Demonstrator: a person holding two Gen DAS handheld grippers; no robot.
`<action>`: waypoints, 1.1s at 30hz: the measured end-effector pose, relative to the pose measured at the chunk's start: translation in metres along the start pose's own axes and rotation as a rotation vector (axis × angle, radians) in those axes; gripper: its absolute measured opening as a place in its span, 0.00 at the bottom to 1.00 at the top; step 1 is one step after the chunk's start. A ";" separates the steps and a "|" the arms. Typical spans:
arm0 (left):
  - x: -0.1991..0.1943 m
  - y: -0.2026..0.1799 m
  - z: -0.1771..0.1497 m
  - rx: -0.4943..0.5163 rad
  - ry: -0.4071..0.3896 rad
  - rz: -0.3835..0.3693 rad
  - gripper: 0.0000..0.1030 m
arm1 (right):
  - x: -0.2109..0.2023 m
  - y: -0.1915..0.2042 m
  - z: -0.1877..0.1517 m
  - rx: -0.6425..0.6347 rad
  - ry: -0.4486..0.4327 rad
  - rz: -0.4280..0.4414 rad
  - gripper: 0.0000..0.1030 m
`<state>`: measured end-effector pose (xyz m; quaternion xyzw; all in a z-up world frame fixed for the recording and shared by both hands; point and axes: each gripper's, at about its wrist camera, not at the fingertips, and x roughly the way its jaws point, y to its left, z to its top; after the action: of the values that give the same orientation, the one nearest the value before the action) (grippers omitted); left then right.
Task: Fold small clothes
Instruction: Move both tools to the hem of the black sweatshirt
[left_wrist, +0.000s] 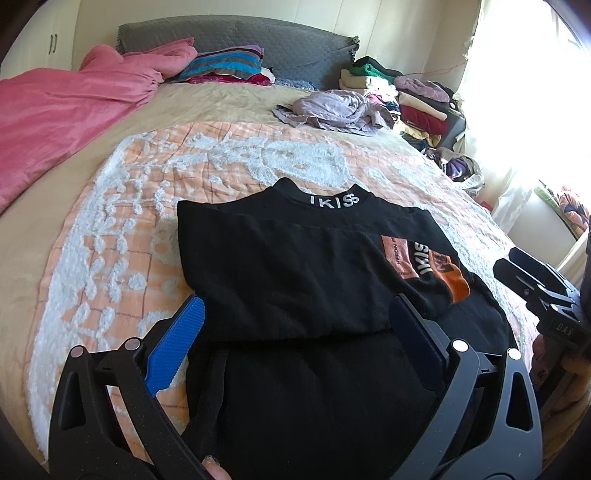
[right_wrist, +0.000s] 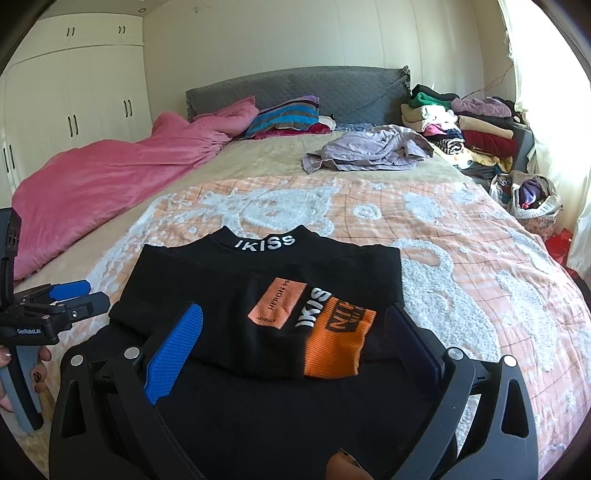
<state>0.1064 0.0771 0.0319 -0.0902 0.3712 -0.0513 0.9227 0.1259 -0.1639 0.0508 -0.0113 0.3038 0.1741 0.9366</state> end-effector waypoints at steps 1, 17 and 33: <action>-0.002 0.000 -0.002 0.001 0.000 0.001 0.91 | -0.002 0.000 -0.001 -0.002 -0.001 -0.002 0.95; -0.017 -0.011 -0.019 0.028 0.018 0.024 0.91 | -0.020 -0.008 -0.017 -0.001 0.013 -0.012 0.95; -0.032 -0.001 -0.047 0.004 0.079 0.068 0.91 | -0.027 -0.004 -0.040 -0.020 0.063 0.014 0.95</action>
<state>0.0513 0.0750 0.0206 -0.0735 0.4100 -0.0242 0.9088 0.0844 -0.1812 0.0334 -0.0239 0.3313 0.1834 0.9252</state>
